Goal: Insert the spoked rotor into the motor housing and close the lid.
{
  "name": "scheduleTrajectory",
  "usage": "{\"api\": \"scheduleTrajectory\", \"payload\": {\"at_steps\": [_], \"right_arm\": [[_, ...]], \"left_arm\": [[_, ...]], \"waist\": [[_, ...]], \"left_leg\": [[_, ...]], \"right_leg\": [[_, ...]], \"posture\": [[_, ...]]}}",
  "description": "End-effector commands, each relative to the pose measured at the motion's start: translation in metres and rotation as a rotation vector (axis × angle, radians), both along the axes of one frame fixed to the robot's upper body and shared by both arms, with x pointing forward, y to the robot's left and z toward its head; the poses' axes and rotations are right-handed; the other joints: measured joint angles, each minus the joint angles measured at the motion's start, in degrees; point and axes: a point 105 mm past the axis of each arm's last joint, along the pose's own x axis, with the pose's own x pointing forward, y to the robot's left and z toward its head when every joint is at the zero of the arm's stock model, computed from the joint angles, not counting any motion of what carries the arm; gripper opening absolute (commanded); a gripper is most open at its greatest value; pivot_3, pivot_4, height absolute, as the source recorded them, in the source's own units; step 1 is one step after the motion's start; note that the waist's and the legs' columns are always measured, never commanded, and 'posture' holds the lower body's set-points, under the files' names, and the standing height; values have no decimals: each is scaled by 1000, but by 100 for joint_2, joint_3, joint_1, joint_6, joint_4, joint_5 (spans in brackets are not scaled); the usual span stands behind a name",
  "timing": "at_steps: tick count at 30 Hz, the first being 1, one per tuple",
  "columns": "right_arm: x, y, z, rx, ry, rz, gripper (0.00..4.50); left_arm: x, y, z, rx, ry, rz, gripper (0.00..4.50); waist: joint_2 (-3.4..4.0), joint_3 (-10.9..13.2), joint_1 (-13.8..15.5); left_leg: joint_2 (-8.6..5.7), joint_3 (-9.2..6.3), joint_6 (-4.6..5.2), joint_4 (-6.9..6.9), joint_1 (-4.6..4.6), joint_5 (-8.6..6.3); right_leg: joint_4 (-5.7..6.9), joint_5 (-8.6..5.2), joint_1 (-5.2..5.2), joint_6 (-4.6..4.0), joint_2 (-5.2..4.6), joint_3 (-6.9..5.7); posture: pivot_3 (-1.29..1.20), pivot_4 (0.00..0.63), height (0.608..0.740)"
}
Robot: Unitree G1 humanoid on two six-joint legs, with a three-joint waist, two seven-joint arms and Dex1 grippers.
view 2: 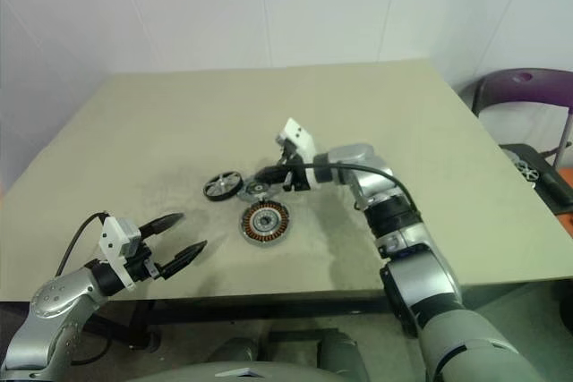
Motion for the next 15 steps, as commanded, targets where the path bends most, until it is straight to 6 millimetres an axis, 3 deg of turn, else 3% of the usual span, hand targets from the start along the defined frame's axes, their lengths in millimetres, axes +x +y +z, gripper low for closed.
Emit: {"api": "scheduleTrajectory", "payload": {"at_steps": [1, 6, 7, 9, 12, 15], "right_arm": [[-1, -8, 14, 9, -57, 17, 20], [-7, -24, 12, -31, -54, 15, 20], [-8, -26, 12, -40, -62, 19, 189], [-13, -30, 13, -62, -74, 38, 558], [-20, -32, 20, -75, -98, 75, 1546], [-23, -36, 25, -95, -130, 91, 2527]], "left_arm": [[4, 3, 15, -12, -59, 25, 4500], [15, 16, 21, -11, -76, 131, 4500], [17, 19, 21, -19, -64, 159, 4500], [23, 25, 20, -69, -14, 209, 4500], [35, 35, 14, -194, 115, 317, 4500], [41, 33, 15, -386, 233, 339, 4500]], "waist": [[0, 0, -1], [-1, 0, -2], [-1, 0, 0], [-1, 0, -4], [-3, 1, 0], [-8, 2, -3]], "left_leg": [[0, 1, 0, 1, -1, 0], [0, 1, 0, 4, 0, 0], [0, 1, 0, 5, 0, 0], [0, 1, 0, 7, 0, 0], [0, -2, 0, 9, 0, 0], [0, -5, 0, 13, -1, 0]], "right_leg": [[0, 0, 0, 0, -1, 0], [1, 0, 2, 0, 0, 0], [1, 0, 2, 0, 0, 0], [2, 0, 3, 1, 0, 0], [3, 0, 3, 3, -1, 0], [4, 1, 5, 5, -2, -2]], "posture": [[0, 0, 740], [0, 0, 740], [0, 0, 740], [0, 0, 740], [0, 0, 740], [0, 0, 740]]}}
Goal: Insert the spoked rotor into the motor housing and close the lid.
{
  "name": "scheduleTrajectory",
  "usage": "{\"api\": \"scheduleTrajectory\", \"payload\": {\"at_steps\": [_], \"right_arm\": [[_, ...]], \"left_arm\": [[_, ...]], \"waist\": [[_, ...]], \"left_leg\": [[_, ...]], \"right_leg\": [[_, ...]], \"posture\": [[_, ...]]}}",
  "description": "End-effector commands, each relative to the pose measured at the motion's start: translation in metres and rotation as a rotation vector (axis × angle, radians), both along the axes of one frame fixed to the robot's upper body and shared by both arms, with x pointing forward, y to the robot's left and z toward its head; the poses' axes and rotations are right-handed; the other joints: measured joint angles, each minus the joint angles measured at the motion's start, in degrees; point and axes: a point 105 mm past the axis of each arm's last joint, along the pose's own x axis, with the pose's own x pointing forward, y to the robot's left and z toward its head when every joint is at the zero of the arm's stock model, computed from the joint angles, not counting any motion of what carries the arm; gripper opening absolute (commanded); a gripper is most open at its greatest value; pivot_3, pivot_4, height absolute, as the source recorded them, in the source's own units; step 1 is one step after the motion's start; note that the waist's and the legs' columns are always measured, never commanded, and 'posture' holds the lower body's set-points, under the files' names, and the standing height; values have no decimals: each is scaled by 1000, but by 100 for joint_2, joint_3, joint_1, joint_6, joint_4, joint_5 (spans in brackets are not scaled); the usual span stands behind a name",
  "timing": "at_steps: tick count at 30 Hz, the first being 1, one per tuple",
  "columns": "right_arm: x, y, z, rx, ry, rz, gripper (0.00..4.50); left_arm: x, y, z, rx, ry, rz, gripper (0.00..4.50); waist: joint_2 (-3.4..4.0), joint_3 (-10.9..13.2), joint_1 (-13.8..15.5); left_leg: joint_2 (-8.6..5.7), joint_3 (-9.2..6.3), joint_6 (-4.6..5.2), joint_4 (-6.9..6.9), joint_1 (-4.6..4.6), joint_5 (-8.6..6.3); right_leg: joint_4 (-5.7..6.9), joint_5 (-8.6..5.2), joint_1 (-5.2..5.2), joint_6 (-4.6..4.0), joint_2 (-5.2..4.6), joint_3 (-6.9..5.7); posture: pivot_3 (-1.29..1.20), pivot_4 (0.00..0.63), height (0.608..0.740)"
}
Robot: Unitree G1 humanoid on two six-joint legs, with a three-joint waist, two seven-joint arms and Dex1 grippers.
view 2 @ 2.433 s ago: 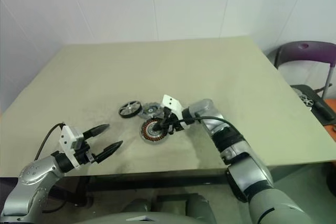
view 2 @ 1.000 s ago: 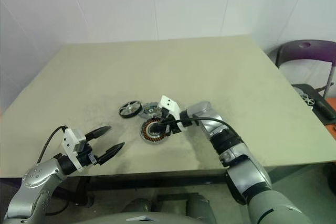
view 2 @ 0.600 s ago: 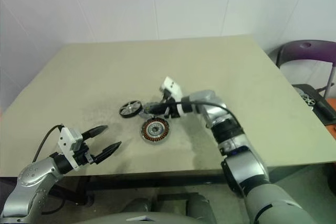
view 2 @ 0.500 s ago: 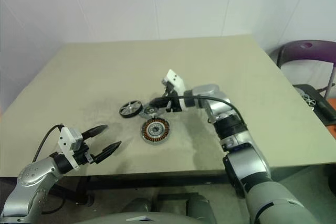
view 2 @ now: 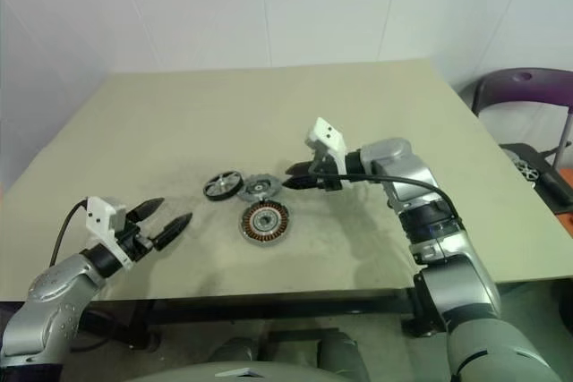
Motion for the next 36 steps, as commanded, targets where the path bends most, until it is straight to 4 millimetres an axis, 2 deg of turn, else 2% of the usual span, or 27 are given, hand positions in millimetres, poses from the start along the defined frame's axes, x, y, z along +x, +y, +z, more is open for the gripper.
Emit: {"api": "scheduleTrajectory", "payload": {"at_steps": [1, 4, 5, 7, 12, 17, 24, 28, 36], "right_arm": [[-6, 1, 18, 1, -68, 55, 2836], [-4, -6, 19, -23, -102, 46, 3843], [-5, -7, 19, -25, -97, 53, 4153], [-7, -7, 19, -24, -92, 65, 4153], [-8, -9, 18, -32, -110, 71, 4153], [-10, -9, 17, -34, -110, 86, 4153], [-11, -9, 16, -52, -111, 103, 4153], [-10, -8, 16, -53, -114, 105, 4153], [-10, -7, 16, -51, -121, 100, 4153]], "left_arm": [[4, -1, 9, -236, 76, 25, 4500], [8, -11, 6, -461, 209, 28, 4500], [9, -13, 2, -479, 262, 43, 4500], [9, -16, -2, -487, 323, 63, 4500], [18, -34, 2, -690, 372, 49, 4500], [32, -37, 7, -826, 357, 69, 4500], [49, -36, -3, -956, 404, 140, 4500], [47, -48, -8, -1011, 465, 131, 4500], [46, -64, 0, -1086, 484, 122, 4500]], "waist": [[-5, 1, -9], [-11, 3, 0], [-12, 3, 2], [-17, 3, -3], [-29, 1, 13], [-30, 1, 13], [-33, 0, 18], [-35, -1, 18], [-37, -2, 28]], "left_leg": [[0, 0, 0, 0, 0, 0], [0, -1, 1, 3, -2, 0], [0, -3, 0, 4, 0, 0], [0, -5, 0, 7, 0, 0], [-2, -4, -1, 10, -2, 0], [-4, -1, -2, 10, -1, 1], [-6, 0, -2, 12, -1, 1], [-7, -1, -2, 13, -2, 1], [-7, -1, -2, 16, -1, 1]], "right_leg": [[-1, 0, 1, 0, 0, 0], [-1, 0, 1, 0, -3, 0], [-1, 0, 2, 0, -3, -1], [2, 1, 2, 0, -2, -2], [1, 1, 3, 0, -5, -1], [0, 1, 3, -1, -3, -1], [-1, 1, 6, -1, -3, -1], [-3, 2, 6, -1, -4, -1], [-3, 2, 9, -1, -4, -1]], "posture": [[0, 0, 740], [0, 0, 740], [0, 0, 740], [0, 0, 740], [0, 0, 740], [0, 0, 740], [0, 0, 740], [0, 0, 740], [0, 0, 740]]}}
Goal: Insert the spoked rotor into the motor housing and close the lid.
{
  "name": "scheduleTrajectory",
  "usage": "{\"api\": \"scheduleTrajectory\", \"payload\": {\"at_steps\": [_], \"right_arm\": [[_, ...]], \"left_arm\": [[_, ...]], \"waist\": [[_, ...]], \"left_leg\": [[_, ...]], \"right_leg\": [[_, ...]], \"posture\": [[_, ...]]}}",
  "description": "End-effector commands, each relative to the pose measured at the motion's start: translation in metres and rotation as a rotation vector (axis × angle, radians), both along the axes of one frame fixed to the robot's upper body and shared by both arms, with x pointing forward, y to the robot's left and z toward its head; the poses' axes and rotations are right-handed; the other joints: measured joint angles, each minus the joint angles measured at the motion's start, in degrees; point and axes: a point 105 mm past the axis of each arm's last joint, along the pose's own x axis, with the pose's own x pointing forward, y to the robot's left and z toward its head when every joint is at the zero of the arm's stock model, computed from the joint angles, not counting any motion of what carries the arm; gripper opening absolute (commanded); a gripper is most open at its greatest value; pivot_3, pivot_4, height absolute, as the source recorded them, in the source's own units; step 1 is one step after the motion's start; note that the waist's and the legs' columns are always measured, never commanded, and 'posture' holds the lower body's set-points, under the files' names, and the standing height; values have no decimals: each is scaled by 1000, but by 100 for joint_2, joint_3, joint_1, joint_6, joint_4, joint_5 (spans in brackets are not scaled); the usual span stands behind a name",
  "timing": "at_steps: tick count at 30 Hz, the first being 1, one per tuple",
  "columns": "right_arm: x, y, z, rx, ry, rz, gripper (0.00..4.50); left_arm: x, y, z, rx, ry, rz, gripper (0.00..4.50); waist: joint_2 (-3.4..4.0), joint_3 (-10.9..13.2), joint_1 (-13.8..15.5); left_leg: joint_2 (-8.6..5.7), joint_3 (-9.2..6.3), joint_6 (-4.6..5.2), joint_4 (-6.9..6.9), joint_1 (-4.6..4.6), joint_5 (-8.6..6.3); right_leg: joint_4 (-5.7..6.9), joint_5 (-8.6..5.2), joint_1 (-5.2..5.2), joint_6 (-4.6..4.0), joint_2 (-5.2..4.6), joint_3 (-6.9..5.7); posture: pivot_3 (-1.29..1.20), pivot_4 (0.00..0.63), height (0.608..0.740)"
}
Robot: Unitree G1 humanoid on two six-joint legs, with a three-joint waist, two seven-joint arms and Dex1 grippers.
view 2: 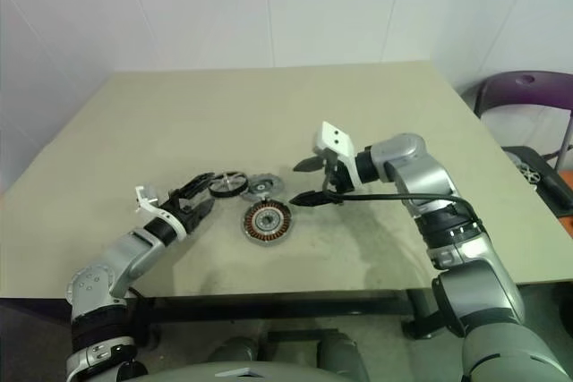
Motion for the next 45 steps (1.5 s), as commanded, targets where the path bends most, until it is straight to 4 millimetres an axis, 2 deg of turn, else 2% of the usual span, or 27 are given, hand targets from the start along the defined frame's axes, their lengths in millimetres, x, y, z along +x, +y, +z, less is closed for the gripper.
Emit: {"api": "scheduleTrajectory", "payload": {"at_steps": [1, 9, 12, 13, 14, 18, 24, 25, 30, 33, 38, 42, 45], "right_arm": [[0, 5, 15, 13, -63, 25, 4153], [1, 6, 17, 18, -72, 20, 4153], [1, 7, 18, 22, -77, 17, 4153], [2, 8, 18, 24, -78, 16, 4189], [2, 8, 19, 25, -79, 16, 4189], [2, 9, 19, 27, -84, 13, 4189], [4, 12, 21, 33, -91, 13, 4189], [4, 12, 21, 34, -92, 13, 4189], [4, 13, 21, 35, -94, 13, 4189], [4, 13, 21, 36, -94, 11, 4189], [5, 10, 20, 33, -92, -3, 4189], [7, 5, 20, 25, -95, -16, 4189], [9, 3, 19, 24, -98, -28, 4189]], "left_arm": [[2, -7, 13, -34, -20, -16, 4500], [8, -11, 16, -37, 1, -17, 4500], [11, -7, 4, -28, 63, 22, 4500], [11, -6, -1, -24, 86, 26, 4100], [11, -6, -4, -25, 94, 21, 3885], [11, -7, -7, -42, 98, 14, 2537], [11, 3, -30, -36, 151, 12, 546], [11, 3, -31, -37, 150, 10, 365], [10, 9, -37, -36, 147, 12, 366], [10, 11, -31, -24, 83, 14, 366], [0, 22, -5, 10, -63, 13, 366], [-16, 31, 26, 57, -187, -24, 366], [-23, 26, 54, 89, -271, -77, 366]], "waist": [[0, 0, 1], [-1, 0, 9], [-2, -1, 15], [-2, -1, 15], [-2, -1, 14], [-2, -1, -7], [0, -3, -13], [0, -3, -12], [4, -8, -16], [6, -10, -19], [5, -10, -56], [-7, -5, -45], [-16, -1, -3]], "left_leg": [[0, 0, 0, 0, 0, 0], [-2, 2, 0, 1, 1, 0], [-2, 4, -1, 3, 1, 0], [-2, 5, 0, 3, 1, 0], [-2, 6, 0, 2, 2, 0], [-3, 9, -1, 1, 2, 1], [-3, 17, -1, 1, 9, 1], [-3, 18, -1, 1, 9, 1], [-2, 18, -1, 0, 14, 1], [-2, 18, 0, 0, 19, 0], [2, 14, -1, -6, 15, 0], [3, 8, -1, -8, -1, 0], [4, 3, 0, -7, -8, 0]], "right_leg": [[0, 0, 0, 0, 0, 0], [0, 0, 2, 0, 1, 0], [0, 0, 3, 0, 1, 0], [0, 0, 3, 0, 1, 0], [0, 0, 3, 0, 1, 0], [0, 0, 2, 0, 2, 1], [1, 0, 6, 0, 4, 1], [1, 0, 7, 0, 4, 1], [1, 0, 11, 0, 4, 1], [1, 0, 16, 0, 4, 1], [1, 0, 6, 0, 5, 7], [-1, 0, -11, 0, 4, 8], [-1, 0, -14, -1, 2, 6]], "posture": [[0, 0, 740], [0, 0, 740], [0, 0, 740], [0, 0, 740], [0, 0, 740], [0, 0, 740], [0, 0, 740], [0, 0, 740], [0, 0, 740], [0, 0, 740], [0, 0, 740], [0, 0, 740], [0, 0, 740]]}}
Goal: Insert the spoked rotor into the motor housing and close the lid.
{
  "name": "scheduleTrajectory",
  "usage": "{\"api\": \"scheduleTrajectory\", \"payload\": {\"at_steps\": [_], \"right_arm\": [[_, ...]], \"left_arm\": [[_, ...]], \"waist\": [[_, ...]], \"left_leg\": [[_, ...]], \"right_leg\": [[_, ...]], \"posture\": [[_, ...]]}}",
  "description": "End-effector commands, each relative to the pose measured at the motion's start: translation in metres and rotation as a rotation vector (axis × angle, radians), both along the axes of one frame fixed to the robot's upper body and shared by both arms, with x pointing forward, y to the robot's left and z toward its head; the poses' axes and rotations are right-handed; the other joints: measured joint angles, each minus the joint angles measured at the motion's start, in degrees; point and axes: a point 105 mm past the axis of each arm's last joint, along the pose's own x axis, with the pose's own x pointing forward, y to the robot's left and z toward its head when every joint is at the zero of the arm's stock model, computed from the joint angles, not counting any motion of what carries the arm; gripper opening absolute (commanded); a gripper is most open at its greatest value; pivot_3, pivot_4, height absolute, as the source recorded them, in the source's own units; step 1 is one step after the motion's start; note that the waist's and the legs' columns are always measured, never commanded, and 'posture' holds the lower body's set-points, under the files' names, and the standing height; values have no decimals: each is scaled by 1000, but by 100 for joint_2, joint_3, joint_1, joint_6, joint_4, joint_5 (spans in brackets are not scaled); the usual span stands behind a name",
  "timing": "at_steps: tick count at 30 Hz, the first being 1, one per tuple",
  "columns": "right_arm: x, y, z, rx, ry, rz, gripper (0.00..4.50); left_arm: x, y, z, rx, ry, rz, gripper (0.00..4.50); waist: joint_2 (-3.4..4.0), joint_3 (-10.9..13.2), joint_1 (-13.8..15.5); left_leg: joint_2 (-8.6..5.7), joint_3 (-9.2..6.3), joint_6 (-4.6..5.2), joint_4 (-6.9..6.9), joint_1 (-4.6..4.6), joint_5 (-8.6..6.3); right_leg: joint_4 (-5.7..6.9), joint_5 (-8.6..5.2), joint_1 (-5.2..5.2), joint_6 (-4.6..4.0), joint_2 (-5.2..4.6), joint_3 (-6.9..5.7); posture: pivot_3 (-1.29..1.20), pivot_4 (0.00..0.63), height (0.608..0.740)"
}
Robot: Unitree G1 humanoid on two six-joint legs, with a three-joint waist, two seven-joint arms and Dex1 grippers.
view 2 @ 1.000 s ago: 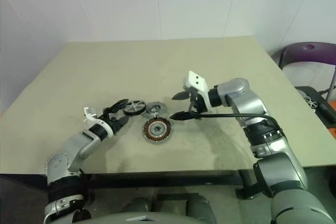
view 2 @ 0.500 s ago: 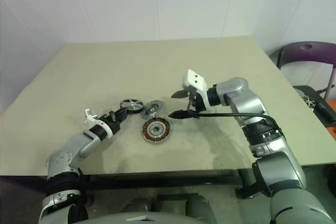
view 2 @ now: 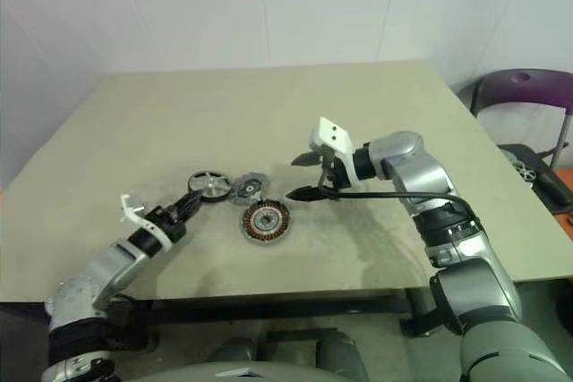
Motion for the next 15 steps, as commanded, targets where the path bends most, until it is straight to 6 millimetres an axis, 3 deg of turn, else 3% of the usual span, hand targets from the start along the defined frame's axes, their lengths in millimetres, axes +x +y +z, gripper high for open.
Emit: {"api": "scheduleTrajectory", "payload": {"at_steps": [1, 8, 15], "right_arm": [[3, 1, 14, 19, -57, 4, 4189], [5, -3, 13, 18, -65, -16, 4189], [6, -17, 10, 4, -60, -56, 4189]], "left_arm": [[-5, -7, 55, 40, -189, -77, 366], [-7, -41, 104, 77, -353, -226, 366], [-9, -68, 107, 79, -361, -359, 366]], "waist": [[-6, 2, 35], [-9, 2, 37], [-9, 2, 3]], "left_leg": [[-1, -2, 0, 1, -1, 0], [-5, -1, 0, 8, 5, 0], [-3, 3, 0, -2, 4, 0]], "right_leg": [[0, 0, 2, 0, -1, -2], [-2, -2, 13, -3, -2, -4], [-2, 0, 4, -1, 2, -1]], "posture": [[0, 0, 740], [0, 0, 740], [0, 0, 740]]}}
